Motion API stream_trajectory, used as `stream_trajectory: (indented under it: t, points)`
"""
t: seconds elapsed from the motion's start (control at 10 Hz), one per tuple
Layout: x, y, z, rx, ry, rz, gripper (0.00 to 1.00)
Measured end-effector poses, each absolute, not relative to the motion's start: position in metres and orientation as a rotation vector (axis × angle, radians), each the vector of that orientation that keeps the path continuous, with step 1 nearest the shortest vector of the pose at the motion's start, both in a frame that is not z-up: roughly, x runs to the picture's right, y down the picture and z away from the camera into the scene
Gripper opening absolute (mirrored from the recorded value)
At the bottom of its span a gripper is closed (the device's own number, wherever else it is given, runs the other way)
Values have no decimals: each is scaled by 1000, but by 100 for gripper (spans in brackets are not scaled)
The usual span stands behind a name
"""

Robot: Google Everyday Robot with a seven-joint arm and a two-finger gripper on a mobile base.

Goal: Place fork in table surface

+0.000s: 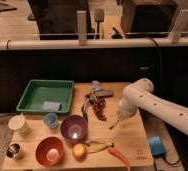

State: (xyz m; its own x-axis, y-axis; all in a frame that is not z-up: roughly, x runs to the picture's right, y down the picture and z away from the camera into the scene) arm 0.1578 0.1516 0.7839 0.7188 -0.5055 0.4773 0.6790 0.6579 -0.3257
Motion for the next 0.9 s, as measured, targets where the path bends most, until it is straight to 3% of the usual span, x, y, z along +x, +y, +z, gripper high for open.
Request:
stream_trajectory:
  t: [0.2,0.6,0.9]
  points:
    - [162,162,799,-510,-388,-684,12]
    - [167,190,833,-534,-402,-702,55]
    - [171,195,839,-542,-405,-709,79]
